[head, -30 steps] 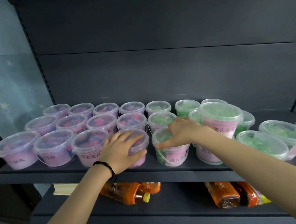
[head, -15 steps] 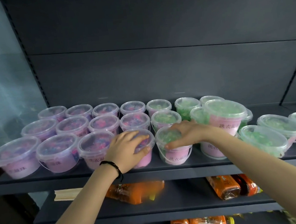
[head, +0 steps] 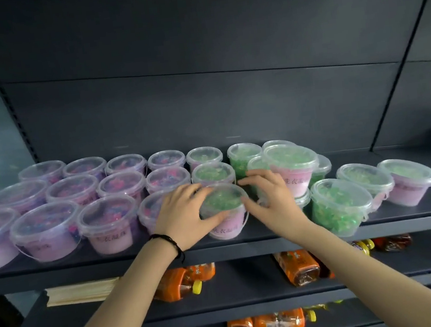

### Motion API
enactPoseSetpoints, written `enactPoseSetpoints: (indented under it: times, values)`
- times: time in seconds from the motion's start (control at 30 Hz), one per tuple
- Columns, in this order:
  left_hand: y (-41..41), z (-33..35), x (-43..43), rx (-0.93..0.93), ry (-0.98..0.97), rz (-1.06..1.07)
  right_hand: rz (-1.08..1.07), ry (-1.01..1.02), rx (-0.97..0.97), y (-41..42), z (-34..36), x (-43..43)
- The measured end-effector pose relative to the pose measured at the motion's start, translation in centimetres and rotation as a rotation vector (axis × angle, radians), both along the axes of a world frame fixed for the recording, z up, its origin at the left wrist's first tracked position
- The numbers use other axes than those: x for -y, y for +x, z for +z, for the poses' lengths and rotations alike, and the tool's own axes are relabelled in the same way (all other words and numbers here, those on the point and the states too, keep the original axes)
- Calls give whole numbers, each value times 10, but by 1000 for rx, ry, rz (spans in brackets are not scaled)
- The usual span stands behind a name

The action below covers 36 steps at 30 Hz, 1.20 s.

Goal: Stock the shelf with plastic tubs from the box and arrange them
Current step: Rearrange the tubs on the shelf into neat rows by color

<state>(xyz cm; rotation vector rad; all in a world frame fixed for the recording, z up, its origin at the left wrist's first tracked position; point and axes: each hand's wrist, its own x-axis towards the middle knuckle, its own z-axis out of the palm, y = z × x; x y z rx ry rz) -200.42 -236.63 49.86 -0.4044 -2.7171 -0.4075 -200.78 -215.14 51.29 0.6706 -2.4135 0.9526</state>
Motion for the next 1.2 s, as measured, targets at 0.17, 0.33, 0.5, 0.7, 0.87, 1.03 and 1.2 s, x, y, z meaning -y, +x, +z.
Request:
enactPoseSetpoints:
  times: [0.17,0.33,0.5,0.7,0.87,1.03,1.2]
  values:
    - [-2,-4,-34,52,-37,-29,-281,-180,-234,-1,16,-63]
    - [-4,-3,-45,25,-121,71,-303,-179,211,-36,29,-93]
    - [-5,0,-73,-61,-87,118,-153,-168,274,-58,19,-86]
    - [-15,4,-123,-75,-28,-42,-116,-237,197,-53,35,-118]
    - [-31,6,-153,13,-42,-76,-72,-407,264,-49,53,-184]
    - [-46,11,-168,107,-64,-69,-207,-455,310,-98,62,-241]
    - [-60,17,-173,244,18,-41,-398,-378,346,-154,42,-251]
